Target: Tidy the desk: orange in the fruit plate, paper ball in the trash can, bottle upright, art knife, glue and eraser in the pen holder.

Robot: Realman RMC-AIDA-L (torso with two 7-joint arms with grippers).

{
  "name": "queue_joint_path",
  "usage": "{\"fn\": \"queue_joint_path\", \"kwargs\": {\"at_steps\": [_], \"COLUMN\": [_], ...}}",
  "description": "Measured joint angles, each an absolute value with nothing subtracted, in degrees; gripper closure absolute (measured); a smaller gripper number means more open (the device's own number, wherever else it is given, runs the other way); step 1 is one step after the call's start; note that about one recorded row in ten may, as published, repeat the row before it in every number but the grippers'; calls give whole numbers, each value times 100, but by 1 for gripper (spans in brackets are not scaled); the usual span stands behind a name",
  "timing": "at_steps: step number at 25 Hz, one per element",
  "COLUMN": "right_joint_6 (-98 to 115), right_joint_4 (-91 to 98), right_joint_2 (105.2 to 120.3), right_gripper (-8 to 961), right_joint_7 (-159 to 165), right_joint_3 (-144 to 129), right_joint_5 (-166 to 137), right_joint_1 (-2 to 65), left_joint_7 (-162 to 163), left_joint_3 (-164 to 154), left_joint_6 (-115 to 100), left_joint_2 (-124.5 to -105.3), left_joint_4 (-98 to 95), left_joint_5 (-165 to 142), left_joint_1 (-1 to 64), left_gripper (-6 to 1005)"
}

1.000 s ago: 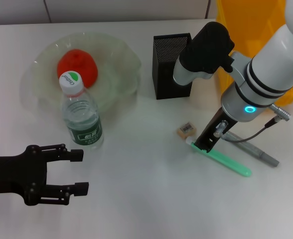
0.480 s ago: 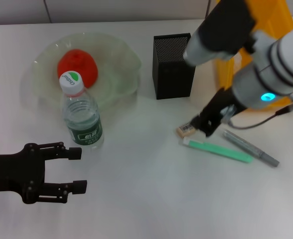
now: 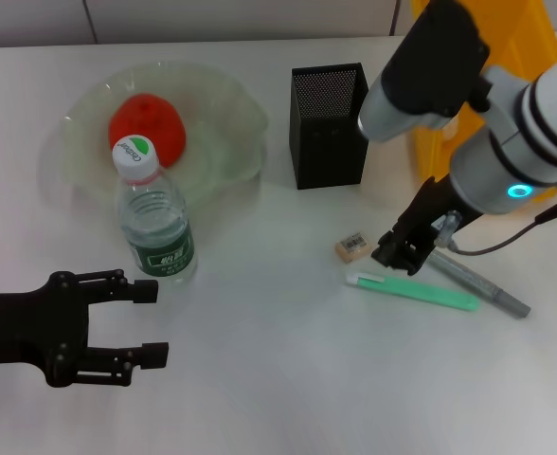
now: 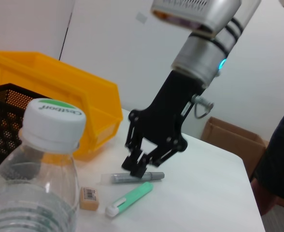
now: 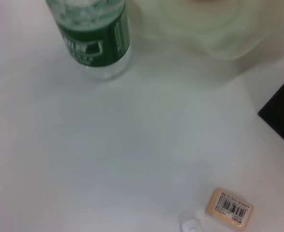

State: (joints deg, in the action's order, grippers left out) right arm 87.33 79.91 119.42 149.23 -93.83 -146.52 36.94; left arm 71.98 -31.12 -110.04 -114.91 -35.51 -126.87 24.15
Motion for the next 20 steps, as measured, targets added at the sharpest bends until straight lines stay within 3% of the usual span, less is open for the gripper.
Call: {"fn": "queue_joint_path", "kwargs": {"at_steps": [3, 13, 20], "right_joint_6": [8498, 7995, 7781], "right_joint_4": [7528, 6923, 6663], "right_joint_2": [11949, 11953, 11956], "right_gripper": [873, 562, 563], "right_joint_7": [14635, 14388, 14382], "right_joint_3": [-9468, -9867, -10027], "right_joint_5": [-14654, -14660, -14661], "right_joint_1": [3855, 4004, 4085], "left_joint_7": [7198, 7204, 7207], "left_joint_3": [-3125, -3102, -3102], "left_joint_6": [-11004, -11000, -10981], "left_joint_2": [-11513, -11515, -11513], "left_joint_4": [-3551, -3508, -3506], "left_joint_5": [-12689, -12692, -12692], "left_joint_1": [2430, 2431, 2440], "left_gripper": [165, 165, 165]}}
